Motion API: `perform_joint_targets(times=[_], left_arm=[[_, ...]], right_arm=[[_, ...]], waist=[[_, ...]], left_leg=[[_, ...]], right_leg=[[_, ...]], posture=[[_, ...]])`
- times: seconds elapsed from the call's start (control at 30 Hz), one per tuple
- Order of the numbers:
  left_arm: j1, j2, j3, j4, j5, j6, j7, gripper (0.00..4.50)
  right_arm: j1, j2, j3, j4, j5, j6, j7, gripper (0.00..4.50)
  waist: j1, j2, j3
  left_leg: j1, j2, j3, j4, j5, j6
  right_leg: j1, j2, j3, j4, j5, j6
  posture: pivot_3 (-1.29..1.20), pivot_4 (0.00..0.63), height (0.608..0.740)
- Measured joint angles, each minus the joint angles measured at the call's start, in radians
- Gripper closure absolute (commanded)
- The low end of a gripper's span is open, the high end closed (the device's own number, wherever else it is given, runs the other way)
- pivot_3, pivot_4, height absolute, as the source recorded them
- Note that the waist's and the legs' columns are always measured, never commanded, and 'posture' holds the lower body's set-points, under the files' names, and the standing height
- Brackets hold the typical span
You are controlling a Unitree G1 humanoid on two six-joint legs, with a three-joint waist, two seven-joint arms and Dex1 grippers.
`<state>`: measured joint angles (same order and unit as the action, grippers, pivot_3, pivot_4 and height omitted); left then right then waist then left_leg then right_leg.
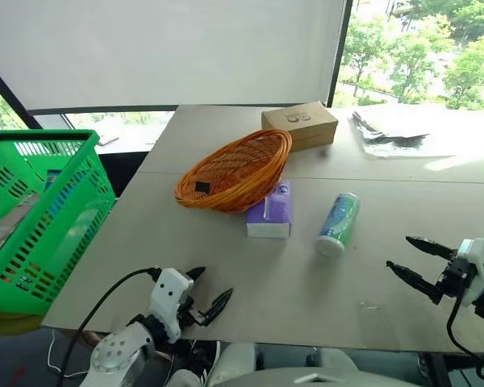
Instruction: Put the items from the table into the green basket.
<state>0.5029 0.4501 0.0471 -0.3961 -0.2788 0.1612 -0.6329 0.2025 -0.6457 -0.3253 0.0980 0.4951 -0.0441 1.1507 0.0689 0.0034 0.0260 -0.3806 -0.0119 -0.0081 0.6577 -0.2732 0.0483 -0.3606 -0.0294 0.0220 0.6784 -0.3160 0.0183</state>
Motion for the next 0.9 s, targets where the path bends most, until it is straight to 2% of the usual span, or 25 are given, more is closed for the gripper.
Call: perform_joint_targets(times=[0.2,0.37,0.47,0.63,0.73,0.8,0.83,0.9], left_arm=[[-0.064,-0.007,0.008,-0.093,-0.104,0.028,-0.019,0.0],[-0.182,0.024,0.037,-0.149,-0.16,0.078,-0.015,0.0],[-0.312,0.067,0.042,-0.164,-0.165,0.126,-0.003,0.0],[-0.597,0.115,0.008,-0.092,-0.083,0.165,0.026,0.0],[-0.686,0.157,-0.054,0.016,0.005,0.151,-0.005,0.0],[-0.69,0.16,-0.064,0.028,0.014,0.152,-0.012,0.0],[-0.738,0.217,-0.116,0.077,0.044,0.167,-0.064,0.0],[-0.766,0.249,-0.132,0.109,0.066,0.188,-0.104,0.0]], right_arm=[[-0.012,-0.001,0.001,-0.016,0.052,0.053,0.037,0.08],[0.009,-0.015,-0.001,-0.188,0.189,0.168,0.089,0.08],[0.003,-0.016,-0.002,-0.296,0.241,0.209,0.085,0.08],[-0.041,-0.032,-0.028,-0.436,0.317,0.284,0.006,0.08],[-0.043,-0.03,-0.039,-0.475,0.338,0.305,-0.032,0.08],[-0.041,-0.029,-0.04,-0.477,0.338,0.305,-0.035,0.08],[-0.027,-0.014,-0.043,-0.486,0.338,0.304,-0.05,0.08],[-0.011,-0.006,-0.044,-0.495,0.338,0.303,-0.058,0.08]], waist=[[0.005,0.001,0.0],[0.003,0.001,0.001],[0.003,0.001,0.0],[0.0,-0.002,-0.002],[-0.009,-0.004,-0.003],[-0.015,-0.004,-0.002],[-0.02,-0.006,-0.001],[-0.03,-0.004,-0.002]], left_leg=[[-0.001,0.0,0.0,0.0,0.0,0.0],[0.0,0.0,-0.001,0.0,0.0,0.0],[0.0,0.0,-0.001,0.0,0.0,0.0],[-0.001,-0.001,-0.001,0.002,0.0,0.0],[-0.001,-0.001,-0.001,0.002,0.0,0.0],[-0.002,-0.001,-0.001,0.002,0.0,0.0],[-0.002,-0.001,-0.002,0.002,0.0,0.0],[-0.001,-0.001,-0.001,0.002,0.0,0.0]], right_leg=[[0.0,0.0,0.0,0.0,0.0,0.001],[0.0,0.0,-0.001,0.0,0.0,0.001],[0.0,0.0,-0.002,0.0,0.001,0.001],[0.001,0.001,-0.002,0.001,0.001,0.002],[0.0,0.002,-0.001,0.0,0.001,0.002],[0.0,0.002,-0.001,0.0,0.001,0.002],[0.0,0.002,-0.003,0.001,0.001,0.002],[0.0,0.002,-0.002,0.001,0.001,0.002]], posture=[[0.11,0.02,0.74],[0.08,0.014,0.74],[0.06,0.004,0.74],[0.02,0.0,0.74],[-0.01,0.0,0.74],[-0.02,0.0,0.74],[-0.03,0.0,0.74],[-0.04,0.0,0.74]])
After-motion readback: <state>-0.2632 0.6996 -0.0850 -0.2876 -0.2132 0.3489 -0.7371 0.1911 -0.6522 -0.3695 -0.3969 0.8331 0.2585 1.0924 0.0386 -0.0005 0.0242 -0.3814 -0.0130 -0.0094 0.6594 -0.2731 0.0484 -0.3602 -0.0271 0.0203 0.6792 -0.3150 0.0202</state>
